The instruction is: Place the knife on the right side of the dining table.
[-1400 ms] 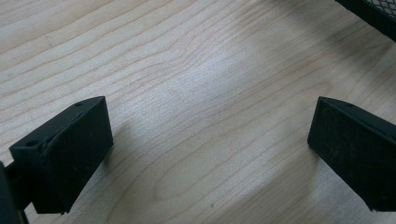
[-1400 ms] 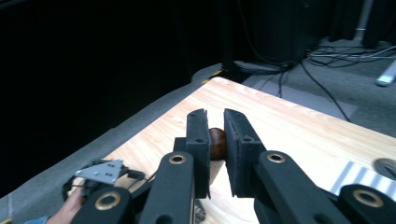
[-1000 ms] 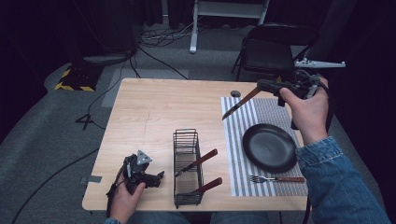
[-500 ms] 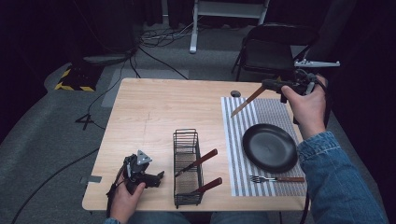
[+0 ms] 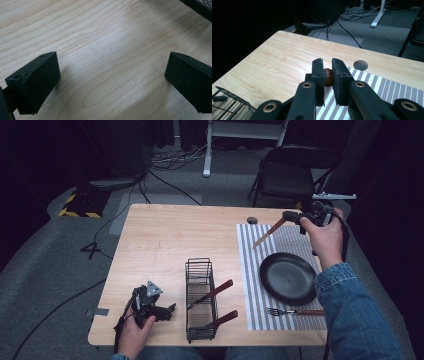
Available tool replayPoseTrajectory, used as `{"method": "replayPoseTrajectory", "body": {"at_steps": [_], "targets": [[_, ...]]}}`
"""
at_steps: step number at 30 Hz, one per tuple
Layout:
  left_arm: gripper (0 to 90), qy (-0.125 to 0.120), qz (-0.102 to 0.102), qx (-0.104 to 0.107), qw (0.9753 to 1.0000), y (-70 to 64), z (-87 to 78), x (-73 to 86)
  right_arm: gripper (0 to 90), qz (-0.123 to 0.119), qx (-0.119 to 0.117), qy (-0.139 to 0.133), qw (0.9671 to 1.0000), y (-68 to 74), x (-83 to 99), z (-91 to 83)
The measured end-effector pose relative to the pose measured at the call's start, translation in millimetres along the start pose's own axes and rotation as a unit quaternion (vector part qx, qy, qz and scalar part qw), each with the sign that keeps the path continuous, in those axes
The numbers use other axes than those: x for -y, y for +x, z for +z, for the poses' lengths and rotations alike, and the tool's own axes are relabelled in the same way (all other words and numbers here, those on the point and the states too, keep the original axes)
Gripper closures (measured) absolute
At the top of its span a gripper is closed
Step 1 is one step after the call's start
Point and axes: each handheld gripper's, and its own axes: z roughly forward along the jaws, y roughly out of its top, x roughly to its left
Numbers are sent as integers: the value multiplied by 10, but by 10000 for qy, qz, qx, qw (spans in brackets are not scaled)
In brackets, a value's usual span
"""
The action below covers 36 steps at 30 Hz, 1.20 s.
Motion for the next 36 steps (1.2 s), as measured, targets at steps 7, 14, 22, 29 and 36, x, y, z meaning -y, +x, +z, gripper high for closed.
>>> {"method": "replayPoseTrajectory", "body": {"at_steps": [7,14,22,29,36], "targets": [[2,-5,-8,1,10000,-1,1,0,814,81,56,129,9999,-116,136,211],[2,-7,-10,-1,10000,-1,1,0,814,216,186,201,9994,-230,176,275],[2,4,3,0,10000,0,0,0,814,305,230,257,9989,-280,189,283],[2,2,1,0,10000,0,0,0,814,362,328,311,9983,-343,195,265],[2,2,1,0,10000,0,0,0,813,434,283,269,9983,-368,214,264]]}}
